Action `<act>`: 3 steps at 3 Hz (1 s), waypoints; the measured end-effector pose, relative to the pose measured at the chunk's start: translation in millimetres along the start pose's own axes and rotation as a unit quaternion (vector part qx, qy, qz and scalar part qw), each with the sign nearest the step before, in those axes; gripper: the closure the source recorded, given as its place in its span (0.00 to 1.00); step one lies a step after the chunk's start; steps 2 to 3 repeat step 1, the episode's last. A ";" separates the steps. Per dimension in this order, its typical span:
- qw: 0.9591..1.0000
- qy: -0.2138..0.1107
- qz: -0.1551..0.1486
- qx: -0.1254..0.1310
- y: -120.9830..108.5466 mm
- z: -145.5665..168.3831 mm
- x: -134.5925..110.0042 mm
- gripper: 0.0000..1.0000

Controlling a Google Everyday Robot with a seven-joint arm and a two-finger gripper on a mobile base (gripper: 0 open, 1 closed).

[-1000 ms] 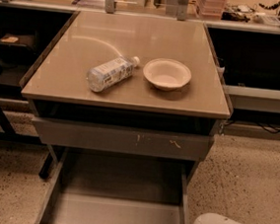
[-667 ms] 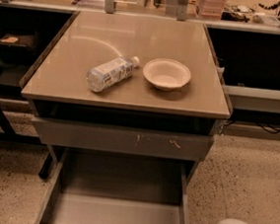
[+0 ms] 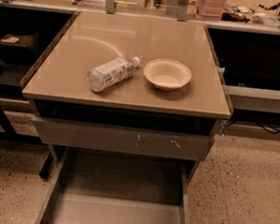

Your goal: Open middle drawer

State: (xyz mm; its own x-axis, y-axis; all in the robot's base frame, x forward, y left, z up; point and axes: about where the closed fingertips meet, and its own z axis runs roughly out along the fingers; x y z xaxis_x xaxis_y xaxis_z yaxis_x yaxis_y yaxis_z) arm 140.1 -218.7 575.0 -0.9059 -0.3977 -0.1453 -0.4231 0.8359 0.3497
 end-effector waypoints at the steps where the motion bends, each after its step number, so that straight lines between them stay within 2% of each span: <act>1: 0.999 -0.010 -0.005 0.030 2.3 -22.1 0.6 0.82; 3: 0.999 -0.010 -0.005 0.030 2.3 -22.1 0.6 0.82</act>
Offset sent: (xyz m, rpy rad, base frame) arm 0.0000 0.0000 0.0000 0.0000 0.0000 0.0000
